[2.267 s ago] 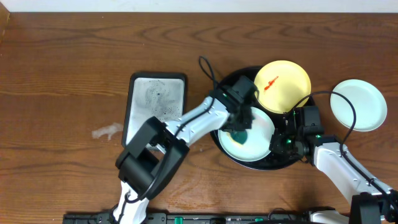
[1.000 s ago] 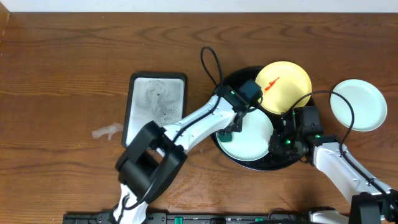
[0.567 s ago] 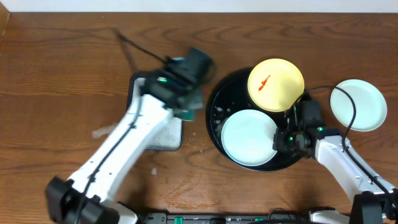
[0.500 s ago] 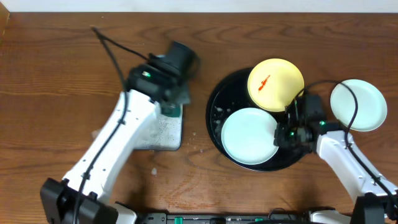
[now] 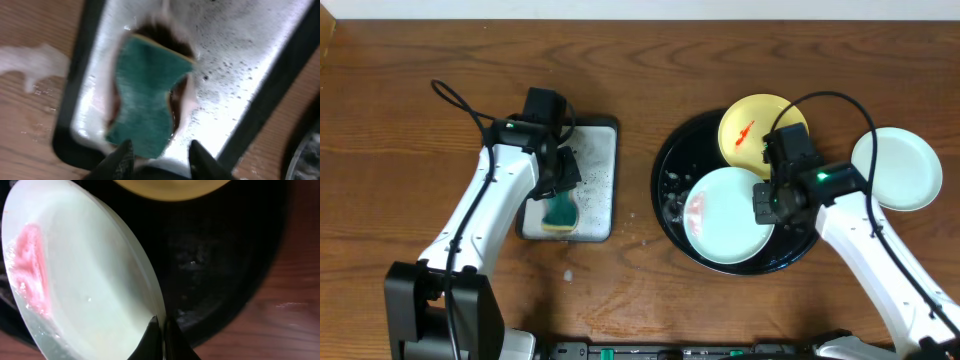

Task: Clean dirty plates on tray and stack at the side
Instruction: 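Return the sponge to the basin with left gripper, then lift the green plate with right gripper and tilt it upright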

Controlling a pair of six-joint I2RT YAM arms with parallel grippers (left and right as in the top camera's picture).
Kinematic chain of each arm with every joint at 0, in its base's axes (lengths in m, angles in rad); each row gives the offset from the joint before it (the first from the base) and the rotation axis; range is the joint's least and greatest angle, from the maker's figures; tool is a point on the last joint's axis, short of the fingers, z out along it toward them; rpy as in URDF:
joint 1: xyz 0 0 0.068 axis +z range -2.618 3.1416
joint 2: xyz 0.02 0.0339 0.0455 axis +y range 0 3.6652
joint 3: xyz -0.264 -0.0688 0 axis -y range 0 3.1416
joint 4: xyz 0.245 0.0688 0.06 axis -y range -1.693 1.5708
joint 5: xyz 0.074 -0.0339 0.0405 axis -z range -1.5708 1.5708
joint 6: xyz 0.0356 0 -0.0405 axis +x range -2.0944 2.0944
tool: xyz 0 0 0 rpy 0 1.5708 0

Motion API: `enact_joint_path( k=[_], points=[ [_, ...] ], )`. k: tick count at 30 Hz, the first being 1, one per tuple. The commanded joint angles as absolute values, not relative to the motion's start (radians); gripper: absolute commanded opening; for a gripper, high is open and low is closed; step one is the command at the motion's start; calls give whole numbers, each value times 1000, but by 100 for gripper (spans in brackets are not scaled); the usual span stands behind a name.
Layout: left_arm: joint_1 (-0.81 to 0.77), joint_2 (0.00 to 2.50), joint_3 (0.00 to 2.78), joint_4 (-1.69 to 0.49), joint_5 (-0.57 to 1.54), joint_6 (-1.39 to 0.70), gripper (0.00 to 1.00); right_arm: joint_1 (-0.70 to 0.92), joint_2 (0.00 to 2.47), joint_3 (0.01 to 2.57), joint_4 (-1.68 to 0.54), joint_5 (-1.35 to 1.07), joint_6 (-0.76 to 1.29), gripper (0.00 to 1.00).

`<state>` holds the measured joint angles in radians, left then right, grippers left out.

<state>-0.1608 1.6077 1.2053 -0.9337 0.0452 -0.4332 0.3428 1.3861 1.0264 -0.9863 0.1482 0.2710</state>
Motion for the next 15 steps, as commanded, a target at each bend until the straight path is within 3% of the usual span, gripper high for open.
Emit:
enact_joint_path(
  k=[1, 15],
  points=[
    [-153, 1568, 1228, -937, 150, -389, 46, 416, 1315, 1077, -1001, 345, 300, 1],
    [-153, 1335, 1228, -983, 149, -389, 68, 709, 1223, 1085, -996, 808, 200, 1]
  ],
)
